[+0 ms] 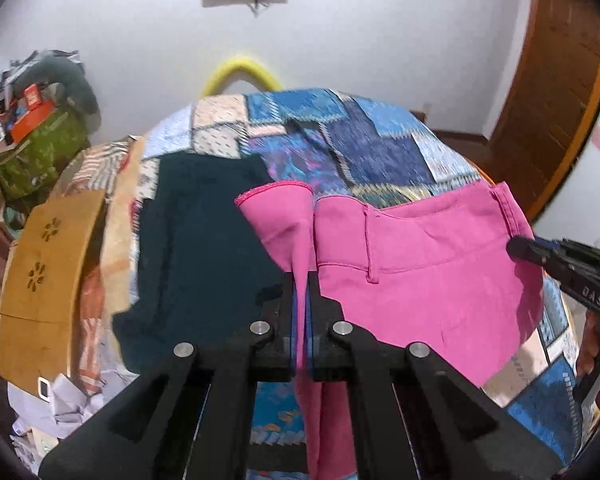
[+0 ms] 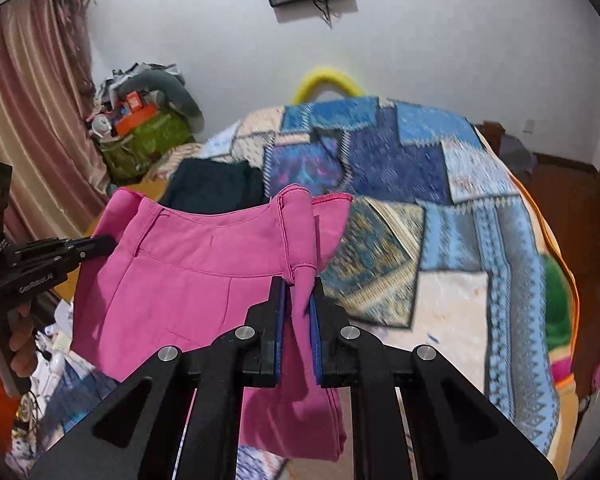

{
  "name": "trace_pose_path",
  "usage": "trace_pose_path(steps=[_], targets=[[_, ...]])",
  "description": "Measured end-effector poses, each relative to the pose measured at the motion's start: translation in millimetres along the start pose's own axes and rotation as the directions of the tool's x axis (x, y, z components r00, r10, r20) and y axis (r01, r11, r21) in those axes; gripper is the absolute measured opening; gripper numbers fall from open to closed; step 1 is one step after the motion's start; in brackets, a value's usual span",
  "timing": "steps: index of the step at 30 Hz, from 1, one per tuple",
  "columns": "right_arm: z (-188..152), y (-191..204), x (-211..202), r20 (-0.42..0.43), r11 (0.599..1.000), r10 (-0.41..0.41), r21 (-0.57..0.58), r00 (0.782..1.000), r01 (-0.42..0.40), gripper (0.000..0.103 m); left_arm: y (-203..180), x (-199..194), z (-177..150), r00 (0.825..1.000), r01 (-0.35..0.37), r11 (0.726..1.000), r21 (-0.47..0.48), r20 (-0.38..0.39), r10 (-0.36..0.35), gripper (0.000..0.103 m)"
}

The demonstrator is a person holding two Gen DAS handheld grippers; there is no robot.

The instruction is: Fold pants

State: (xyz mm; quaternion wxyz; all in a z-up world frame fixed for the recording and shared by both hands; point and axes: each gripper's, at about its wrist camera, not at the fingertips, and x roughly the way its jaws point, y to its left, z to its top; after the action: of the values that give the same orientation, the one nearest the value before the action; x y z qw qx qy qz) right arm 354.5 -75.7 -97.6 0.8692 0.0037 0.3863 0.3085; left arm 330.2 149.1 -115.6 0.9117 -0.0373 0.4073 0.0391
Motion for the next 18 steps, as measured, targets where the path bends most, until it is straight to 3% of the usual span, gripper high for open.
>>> trace_pose_path(steps=[11, 18], targets=[[41, 60, 48, 0.024, 0.996, 0.071, -0.05, 0.997, -0.07, 0.009, 83, -9, 36, 0.99, -0.118, 0.989, -0.09, 0.067, 0.124, 0.003], [50, 88, 97, -0.005, 0.993, 0.107, -0.045, 0.994, -0.108, 0.009, 133, 26, 34, 0.982, -0.182, 0.974, -0.136, 0.015, 0.186, 0.003]])
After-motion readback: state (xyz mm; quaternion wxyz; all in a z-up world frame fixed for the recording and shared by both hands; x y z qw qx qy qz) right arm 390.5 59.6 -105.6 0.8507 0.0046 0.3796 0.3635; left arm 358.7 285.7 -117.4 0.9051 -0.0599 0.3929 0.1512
